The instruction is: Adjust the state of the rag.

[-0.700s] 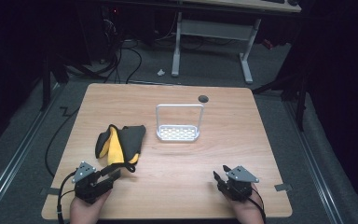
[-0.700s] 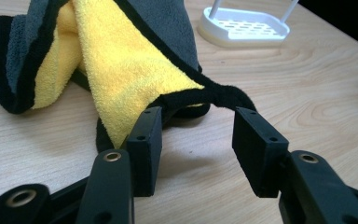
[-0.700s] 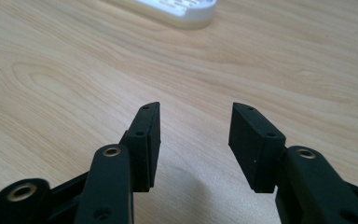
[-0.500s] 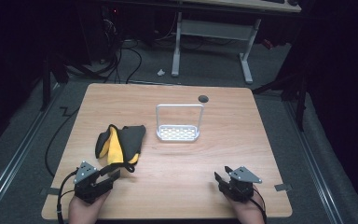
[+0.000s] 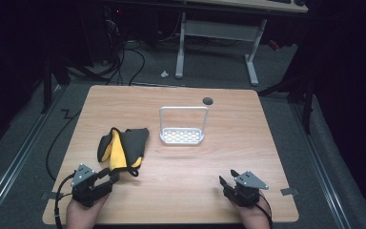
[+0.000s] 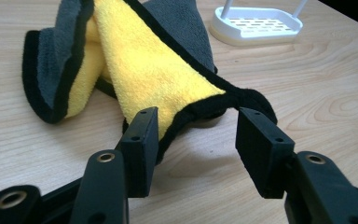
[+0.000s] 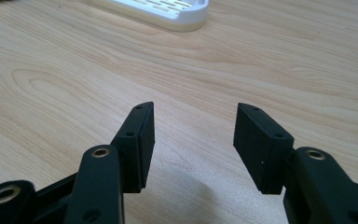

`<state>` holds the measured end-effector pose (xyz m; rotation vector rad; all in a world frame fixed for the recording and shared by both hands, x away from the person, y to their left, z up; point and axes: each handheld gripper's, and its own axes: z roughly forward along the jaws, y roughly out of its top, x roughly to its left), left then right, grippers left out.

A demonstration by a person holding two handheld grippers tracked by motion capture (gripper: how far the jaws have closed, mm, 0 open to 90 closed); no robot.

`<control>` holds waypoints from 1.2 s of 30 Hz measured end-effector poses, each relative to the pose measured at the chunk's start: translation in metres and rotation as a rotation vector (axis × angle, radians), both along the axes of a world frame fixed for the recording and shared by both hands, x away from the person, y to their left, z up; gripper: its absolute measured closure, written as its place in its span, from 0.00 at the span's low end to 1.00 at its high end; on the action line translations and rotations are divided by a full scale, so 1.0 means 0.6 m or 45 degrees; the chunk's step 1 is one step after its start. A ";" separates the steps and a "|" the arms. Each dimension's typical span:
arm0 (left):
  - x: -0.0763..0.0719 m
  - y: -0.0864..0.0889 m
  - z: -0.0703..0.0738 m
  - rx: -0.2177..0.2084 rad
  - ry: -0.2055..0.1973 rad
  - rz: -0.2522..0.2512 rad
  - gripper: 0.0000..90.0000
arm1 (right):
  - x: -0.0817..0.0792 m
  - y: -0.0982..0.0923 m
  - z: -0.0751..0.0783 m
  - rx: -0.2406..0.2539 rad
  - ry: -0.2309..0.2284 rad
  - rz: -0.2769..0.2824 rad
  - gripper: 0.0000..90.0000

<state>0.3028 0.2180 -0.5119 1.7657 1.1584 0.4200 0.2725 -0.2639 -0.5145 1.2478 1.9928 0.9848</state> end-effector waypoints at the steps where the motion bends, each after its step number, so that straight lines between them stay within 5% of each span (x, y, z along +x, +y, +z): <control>1: -0.001 0.001 0.001 0.001 -0.007 0.005 0.52 | 0.000 -0.002 0.000 0.011 0.002 -0.004 0.54; 8: 0.005 0.001 0.007 0.043 -0.085 0.018 0.38 | 0.001 0.002 0.000 0.006 0.000 0.005 0.53; 15: 0.030 -0.006 -0.011 0.109 -0.036 0.039 0.36 | 0.004 0.003 -0.002 0.003 0.012 0.005 0.53; 18: 0.034 -0.008 -0.016 0.124 -0.001 0.015 0.44 | 0.004 0.003 -0.002 0.001 0.011 0.007 0.52; 19: 0.035 -0.010 -0.018 0.140 0.012 0.000 0.52 | 0.004 0.003 -0.002 0.000 0.012 0.010 0.52; 20: 0.035 -0.012 -0.020 0.155 0.017 -0.011 0.71 | 0.004 0.003 -0.003 0.000 0.014 0.010 0.52; 23: 0.032 -0.019 -0.022 0.196 0.021 -0.025 0.88 | 0.004 0.004 -0.003 -0.001 0.015 0.010 0.52; 29: 0.022 -0.036 -0.019 0.206 0.010 -0.083 0.90 | 0.004 0.003 -0.003 -0.002 0.018 0.005 0.53; 36: 0.000 -0.084 -0.020 0.201 0.016 -0.224 0.90 | 0.004 0.003 -0.004 -0.001 0.022 0.000 0.53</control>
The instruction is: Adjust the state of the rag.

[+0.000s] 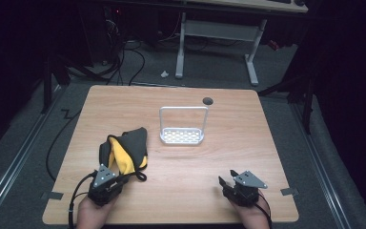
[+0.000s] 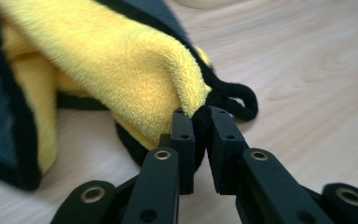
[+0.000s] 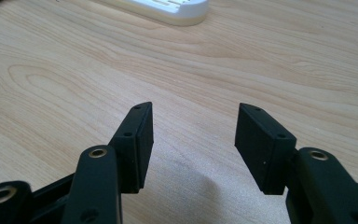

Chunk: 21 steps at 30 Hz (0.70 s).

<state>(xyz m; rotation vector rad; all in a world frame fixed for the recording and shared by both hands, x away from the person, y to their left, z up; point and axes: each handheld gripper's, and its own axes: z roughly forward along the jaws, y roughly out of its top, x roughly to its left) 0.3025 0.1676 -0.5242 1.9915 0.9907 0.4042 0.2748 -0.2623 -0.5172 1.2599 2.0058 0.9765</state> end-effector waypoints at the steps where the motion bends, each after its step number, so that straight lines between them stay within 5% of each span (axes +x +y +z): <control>1: -0.004 -0.009 -0.001 -0.004 0.001 -0.020 0.90 | 0.000 0.000 0.000 -0.003 0.002 0.001 0.53; 12: -0.032 -0.092 -0.004 -0.032 0.035 -0.191 0.90 | 0.000 0.002 0.000 -0.014 -0.003 0.012 0.53; 21: -0.026 -0.163 -0.011 -0.010 0.039 -0.284 0.90 | -0.002 0.001 0.000 -0.017 -0.005 0.013 0.53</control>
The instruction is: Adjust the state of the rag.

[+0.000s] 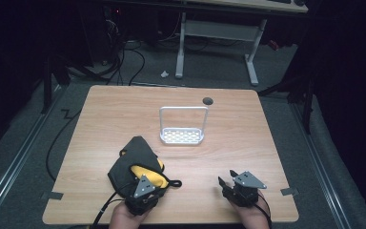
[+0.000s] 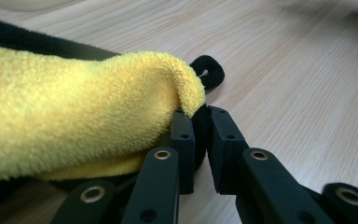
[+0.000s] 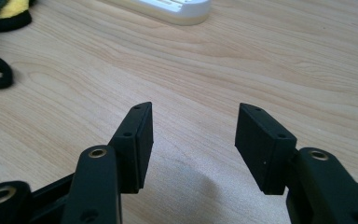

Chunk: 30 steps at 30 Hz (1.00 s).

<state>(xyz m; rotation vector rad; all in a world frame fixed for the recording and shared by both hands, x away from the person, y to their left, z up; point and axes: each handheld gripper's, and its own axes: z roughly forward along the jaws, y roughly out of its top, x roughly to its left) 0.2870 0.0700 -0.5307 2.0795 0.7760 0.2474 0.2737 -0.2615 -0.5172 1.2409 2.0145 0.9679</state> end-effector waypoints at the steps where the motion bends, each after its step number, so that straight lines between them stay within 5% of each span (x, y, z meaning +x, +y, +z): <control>1: 0.002 -0.005 0.000 -0.008 0.006 -0.006 0.90 | -0.001 0.000 0.000 0.003 -0.001 -0.003 0.53; 6: -0.007 0.000 0.011 -0.044 0.023 -0.039 0.71 | -0.003 -0.002 -0.002 0.007 0.006 -0.008 0.52; 11: -0.034 0.047 0.035 -0.062 0.027 -0.017 0.60 | -0.003 0.001 -0.002 0.008 0.010 -0.005 0.52; 14: -0.057 0.094 0.035 -0.078 -0.001 0.071 0.60 | -0.004 0.007 -0.001 -0.001 0.007 0.011 0.52; 17: -0.060 0.136 0.039 -0.150 0.046 0.206 0.57 | -0.005 0.013 -0.001 -0.003 0.008 0.022 0.52; 19: -0.055 0.153 0.047 -0.151 0.001 0.285 0.54 | -0.005 0.021 -0.002 -0.007 0.013 0.035 0.52; 22: -0.049 0.158 0.049 -0.149 -0.054 0.347 0.41 | -0.005 0.034 -0.003 -0.011 0.020 0.062 0.51; 25: -0.034 0.148 0.039 -0.142 -0.034 0.349 0.32 | -0.009 0.059 -0.003 -0.020 0.021 0.124 0.50; 30: -0.005 0.129 0.019 -0.101 0.016 0.329 0.31 | -0.018 0.102 0.000 -0.059 0.006 0.203 0.50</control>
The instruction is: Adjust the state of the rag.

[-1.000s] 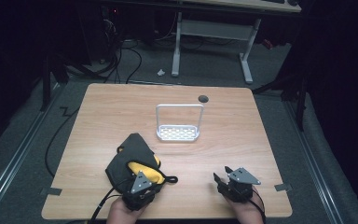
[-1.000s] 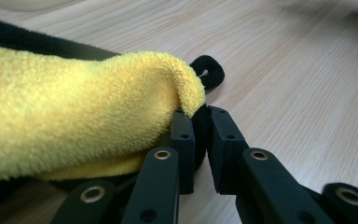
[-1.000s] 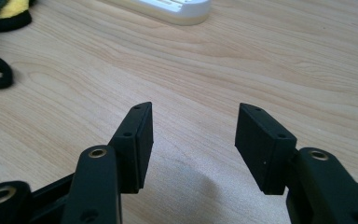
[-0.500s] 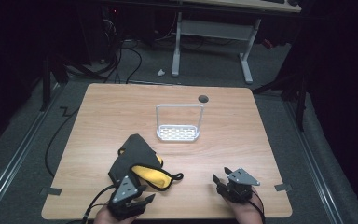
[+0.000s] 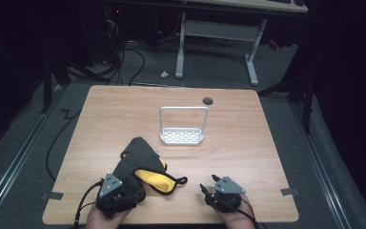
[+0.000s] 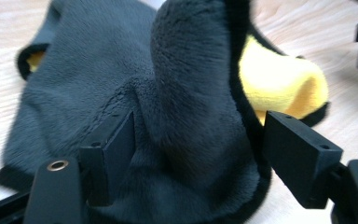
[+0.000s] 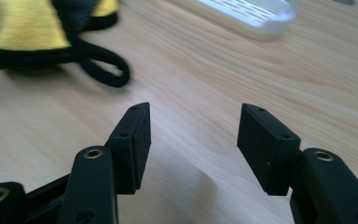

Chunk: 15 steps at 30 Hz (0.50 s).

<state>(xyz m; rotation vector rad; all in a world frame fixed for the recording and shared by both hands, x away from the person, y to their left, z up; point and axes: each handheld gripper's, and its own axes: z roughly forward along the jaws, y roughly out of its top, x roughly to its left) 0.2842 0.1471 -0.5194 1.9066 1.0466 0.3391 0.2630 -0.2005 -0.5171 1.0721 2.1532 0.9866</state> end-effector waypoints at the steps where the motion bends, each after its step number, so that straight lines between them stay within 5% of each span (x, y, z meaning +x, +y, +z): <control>1: 0.001 -0.002 -0.001 0.005 -0.004 -0.013 0.36 | -0.003 0.012 0.001 0.023 0.011 0.022 0.50; 6: -0.003 0.004 -0.001 0.015 -0.022 -0.032 0.80 | -0.012 0.096 0.011 0.028 0.031 0.198 0.48; 10: -0.007 0.015 0.006 0.001 -0.029 -0.041 0.86 | -0.006 0.129 0.007 0.050 0.071 0.248 0.48; 12: -0.009 0.019 0.009 -0.009 -0.022 -0.054 0.87 | 0.001 0.148 -0.001 0.002 0.077 0.252 0.50; 13: -0.011 0.019 0.010 -0.014 -0.020 -0.060 0.88 | 0.009 0.161 -0.010 -0.045 0.084 0.253 0.62; 14: -0.013 0.021 0.011 -0.020 -0.019 -0.068 0.88 | 0.009 0.161 -0.010 -0.045 0.084 0.253 0.62; 15: -0.016 0.021 0.013 -0.024 -0.014 -0.076 0.88 | 0.014 0.163 -0.016 -0.098 0.061 0.213 0.88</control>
